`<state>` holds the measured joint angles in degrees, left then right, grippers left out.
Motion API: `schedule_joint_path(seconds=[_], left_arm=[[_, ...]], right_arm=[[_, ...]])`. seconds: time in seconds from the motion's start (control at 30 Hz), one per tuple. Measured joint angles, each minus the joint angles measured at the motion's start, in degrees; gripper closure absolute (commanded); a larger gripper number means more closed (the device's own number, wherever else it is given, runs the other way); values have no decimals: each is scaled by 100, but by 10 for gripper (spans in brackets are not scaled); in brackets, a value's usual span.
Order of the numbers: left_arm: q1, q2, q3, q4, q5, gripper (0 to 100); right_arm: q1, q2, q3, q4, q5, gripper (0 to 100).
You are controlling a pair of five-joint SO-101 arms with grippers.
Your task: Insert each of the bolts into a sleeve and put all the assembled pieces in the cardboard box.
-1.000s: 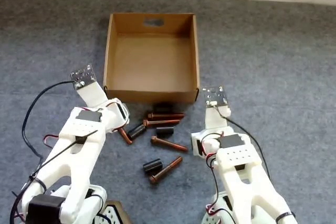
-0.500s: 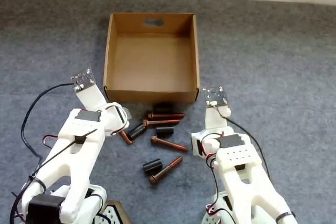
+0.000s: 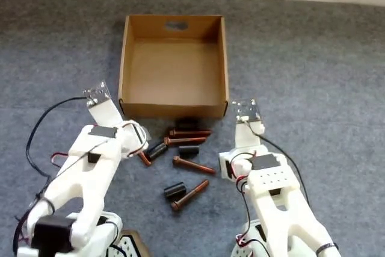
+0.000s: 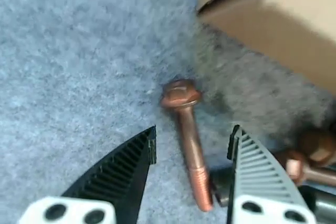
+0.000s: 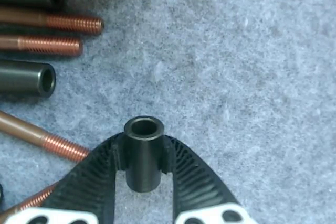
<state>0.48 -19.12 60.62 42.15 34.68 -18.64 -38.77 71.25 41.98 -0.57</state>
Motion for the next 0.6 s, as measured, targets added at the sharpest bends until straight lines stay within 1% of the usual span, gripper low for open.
schedule_joint_path(seconds=[0.1, 0.13, 0.2, 0.3, 0.33, 0.4, 0.53, 0.6], left_arm=[[0, 440, -334, 97, 0, 769], [0, 545, -448, 185, 0, 784], [0, 730, -642, 325, 0, 847], [9, 844, -782, 325, 9, 971], [26, 862, -835, 290, 9, 998], [35, 879, -914, 290, 26, 979], [-202, 888, -923, 290, 9, 993], [-343, 888, -923, 325, -255, 993]], right_arm=[[0, 0, 0, 0, 0, 992], [0, 0, 0, 0, 0, 992], [0, 0, 0, 0, 0, 992], [0, 0, 0, 0, 0, 992], [0, 0, 0, 0, 0, 992], [0, 0, 0, 0, 0, 992], [0, 0, 0, 0, 0, 992], [0, 0, 0, 0, 0, 992]])
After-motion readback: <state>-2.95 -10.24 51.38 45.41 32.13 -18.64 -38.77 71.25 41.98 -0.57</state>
